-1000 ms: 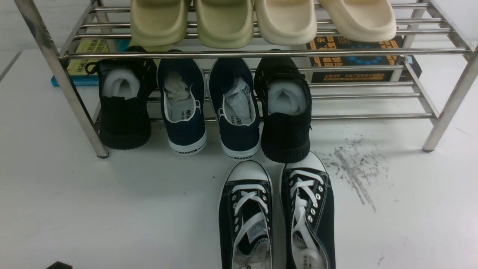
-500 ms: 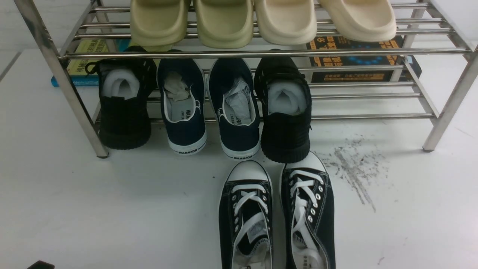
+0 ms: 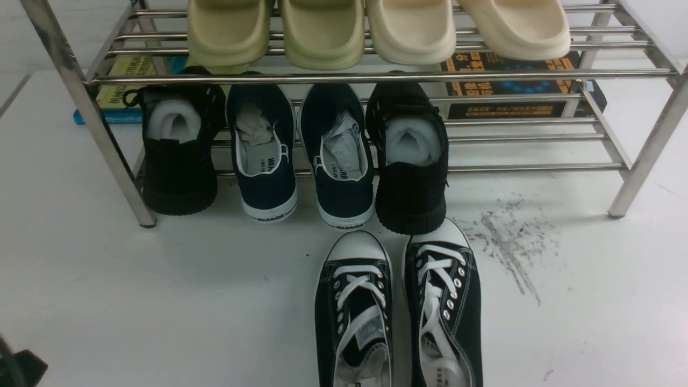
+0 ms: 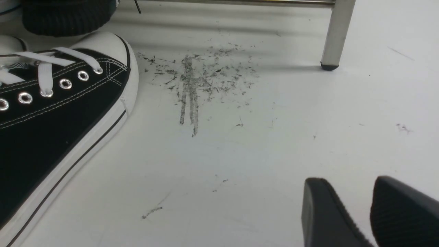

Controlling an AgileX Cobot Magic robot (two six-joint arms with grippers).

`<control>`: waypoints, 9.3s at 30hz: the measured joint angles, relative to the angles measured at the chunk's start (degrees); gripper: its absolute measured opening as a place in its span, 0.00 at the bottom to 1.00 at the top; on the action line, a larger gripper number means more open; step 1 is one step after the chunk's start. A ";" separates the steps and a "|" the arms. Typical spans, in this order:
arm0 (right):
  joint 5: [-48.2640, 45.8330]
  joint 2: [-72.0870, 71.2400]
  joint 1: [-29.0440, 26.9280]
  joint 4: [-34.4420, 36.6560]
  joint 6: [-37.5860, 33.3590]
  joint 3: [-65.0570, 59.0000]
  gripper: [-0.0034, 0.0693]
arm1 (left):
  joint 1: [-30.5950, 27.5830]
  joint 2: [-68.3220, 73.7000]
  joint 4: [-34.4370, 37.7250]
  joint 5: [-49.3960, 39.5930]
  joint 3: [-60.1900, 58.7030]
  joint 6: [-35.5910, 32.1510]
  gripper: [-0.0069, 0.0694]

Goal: Take the shoes off the shelf with your hand on the white table.
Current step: 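Grasp the leftmost shoe on the bottom shelf of the shoe rack with the left gripper, then set the held shoe down on the floor in front of the rack with the left gripper, then grasp the leftmost shoe on the bottom shelf of the shoe rack with the left gripper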

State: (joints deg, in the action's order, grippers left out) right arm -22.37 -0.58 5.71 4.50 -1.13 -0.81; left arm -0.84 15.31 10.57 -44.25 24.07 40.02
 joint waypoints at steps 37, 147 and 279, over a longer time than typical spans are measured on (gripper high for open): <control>-0.02 0.00 0.00 0.00 0.00 0.00 0.37 | 31.49 78.52 -3.74 0.02 57.65 -14.49 0.55; -0.07 0.00 0.00 0.00 0.00 0.00 0.37 | 48.38 35.88 -39.01 -13.90 8.89 32.37 0.14; -0.07 0.00 0.00 0.00 0.00 0.00 0.37 | 27.32 86.22 -43.38 9.63 52.40 21.27 0.46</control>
State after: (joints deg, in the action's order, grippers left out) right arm -22.43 -0.58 5.71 4.50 -1.13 -0.81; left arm 26.48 101.54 -32.81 -34.62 76.47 61.29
